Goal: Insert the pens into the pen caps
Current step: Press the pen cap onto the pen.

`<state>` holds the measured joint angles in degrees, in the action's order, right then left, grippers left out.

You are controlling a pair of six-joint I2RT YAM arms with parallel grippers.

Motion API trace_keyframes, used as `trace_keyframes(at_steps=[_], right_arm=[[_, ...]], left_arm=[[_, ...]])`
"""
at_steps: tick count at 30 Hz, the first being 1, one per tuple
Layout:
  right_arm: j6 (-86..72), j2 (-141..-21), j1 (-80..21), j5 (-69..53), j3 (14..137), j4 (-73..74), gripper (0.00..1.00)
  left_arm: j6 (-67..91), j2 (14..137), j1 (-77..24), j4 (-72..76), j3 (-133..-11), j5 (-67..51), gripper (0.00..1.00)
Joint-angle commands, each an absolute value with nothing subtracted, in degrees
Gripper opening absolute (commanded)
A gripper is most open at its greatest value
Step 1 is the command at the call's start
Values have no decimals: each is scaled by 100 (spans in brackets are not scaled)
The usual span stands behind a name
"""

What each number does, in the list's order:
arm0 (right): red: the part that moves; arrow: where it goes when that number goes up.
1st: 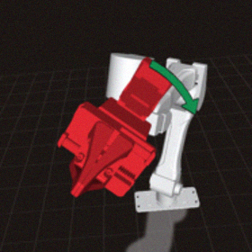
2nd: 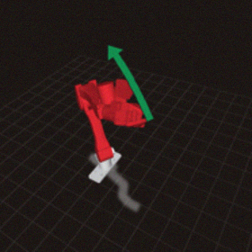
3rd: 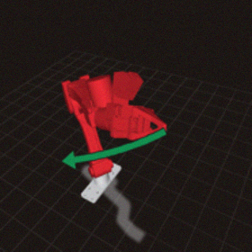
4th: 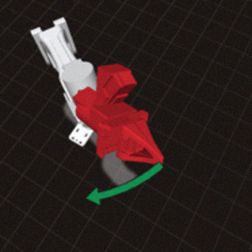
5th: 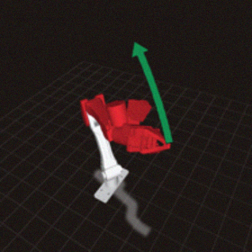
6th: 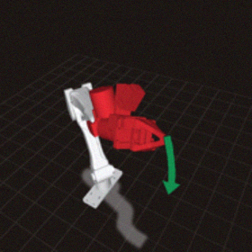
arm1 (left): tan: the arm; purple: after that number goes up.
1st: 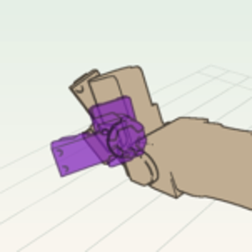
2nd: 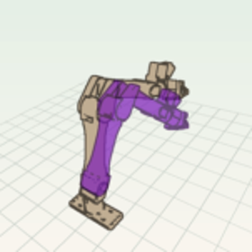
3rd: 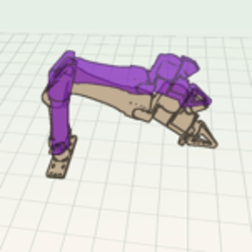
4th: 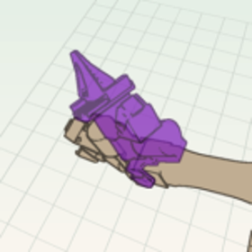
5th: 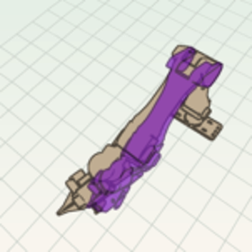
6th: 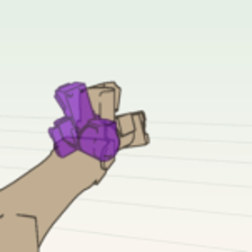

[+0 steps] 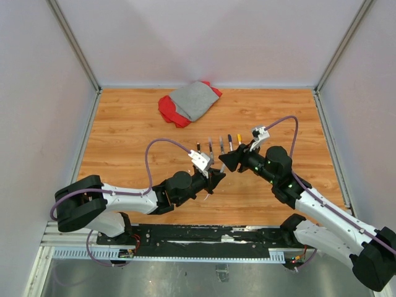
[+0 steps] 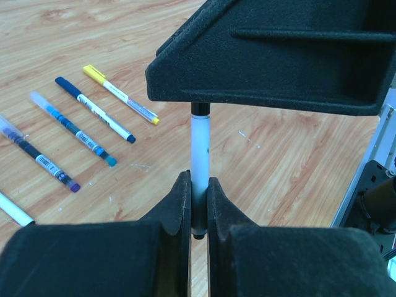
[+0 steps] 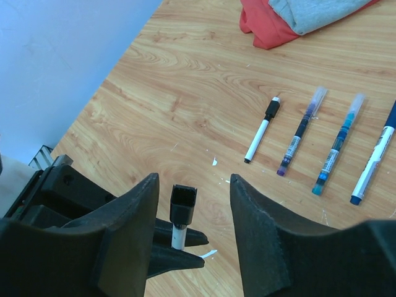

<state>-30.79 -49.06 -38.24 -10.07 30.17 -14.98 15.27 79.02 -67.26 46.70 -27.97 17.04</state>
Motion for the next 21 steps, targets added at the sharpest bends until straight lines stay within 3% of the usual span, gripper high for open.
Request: trace_keyframes(at_steps=[1,9,12,14,21], right_arm=[[-3021,-4843,-3910,-1032,2966,-1683,47],[-3058,-4851,-3909,-1004,2880,-1721,29],[-3071,-4860,-3906,-1008,2844,-1747,16],[-3082,-4869,-3904,-1023,2816,-1744,2],[-3110,-4849,-4394,-593,2544,-1632,0]], left_arm=[[1441,7908,-6720,4922,-2944,1758,0],[1422,7913,-6715,4913,-2951,1776,1],[1428,7928,-6715,4909,-2962,1780,1],[1433,7918,-6715,4904,-2958,1791,1],[1428,7436,-6717,4924,-2755,2112,0]])
